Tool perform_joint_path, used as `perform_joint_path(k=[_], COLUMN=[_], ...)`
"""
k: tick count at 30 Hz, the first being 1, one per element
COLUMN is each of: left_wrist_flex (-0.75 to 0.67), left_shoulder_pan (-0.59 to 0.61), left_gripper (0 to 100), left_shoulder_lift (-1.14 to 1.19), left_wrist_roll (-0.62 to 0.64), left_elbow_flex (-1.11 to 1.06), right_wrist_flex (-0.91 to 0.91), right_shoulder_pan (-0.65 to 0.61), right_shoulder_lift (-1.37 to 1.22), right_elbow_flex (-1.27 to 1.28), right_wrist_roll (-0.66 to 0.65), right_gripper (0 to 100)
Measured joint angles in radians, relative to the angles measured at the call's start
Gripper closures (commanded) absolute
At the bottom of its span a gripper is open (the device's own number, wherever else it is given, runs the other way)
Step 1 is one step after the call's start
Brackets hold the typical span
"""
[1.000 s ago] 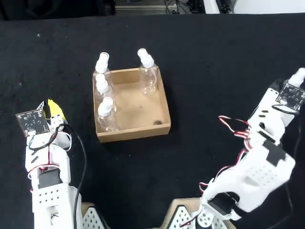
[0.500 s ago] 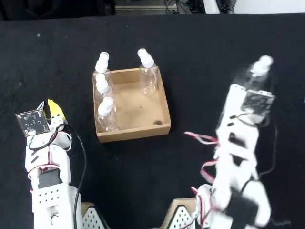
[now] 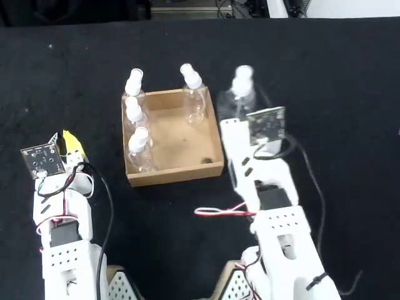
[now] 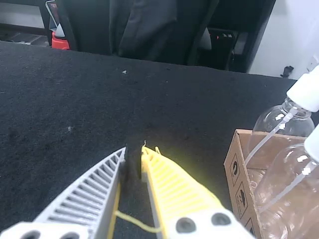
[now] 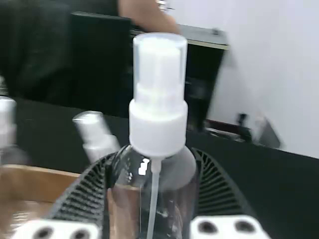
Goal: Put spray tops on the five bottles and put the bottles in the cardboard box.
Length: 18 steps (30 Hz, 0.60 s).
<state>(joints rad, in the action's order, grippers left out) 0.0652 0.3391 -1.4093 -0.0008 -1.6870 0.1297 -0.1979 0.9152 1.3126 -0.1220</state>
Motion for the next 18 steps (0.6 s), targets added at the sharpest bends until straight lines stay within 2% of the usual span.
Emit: perform_joint_path(k=[3,8,14,17,18], left_wrist_flex=[0.0,0.0,0.0,0.0,0.0], left_shoulder_pan=[0.0,0.0,0.0,0.002,0.003], left_gripper=[96,96,96,96,96], left_shoulder_lift=[0.0,0.0,0.0,0.0,0.0], left_wrist_roll=[0.0,0.0,0.0,0.0,0.0], left_elbow_flex=[0.0,0.0,0.0,0.0,0.0], right_wrist_flex=[0.003,0.057,0.224,0.319,0.354], right_shoulder_pan=[-0.081,-0.138,-0.166,-0.18,-0.18], right_shoulder_lift=[-0.018,-0.138,-0.344,-0.431,-0.456], right_elbow_flex=[-0.002,-0.002,-0.002,-0.002,-0.002], right_wrist_roll=[0.0,0.0,0.0,0.005,0.023], right_gripper=[92.4,92.4,92.9,99.2,98.5])
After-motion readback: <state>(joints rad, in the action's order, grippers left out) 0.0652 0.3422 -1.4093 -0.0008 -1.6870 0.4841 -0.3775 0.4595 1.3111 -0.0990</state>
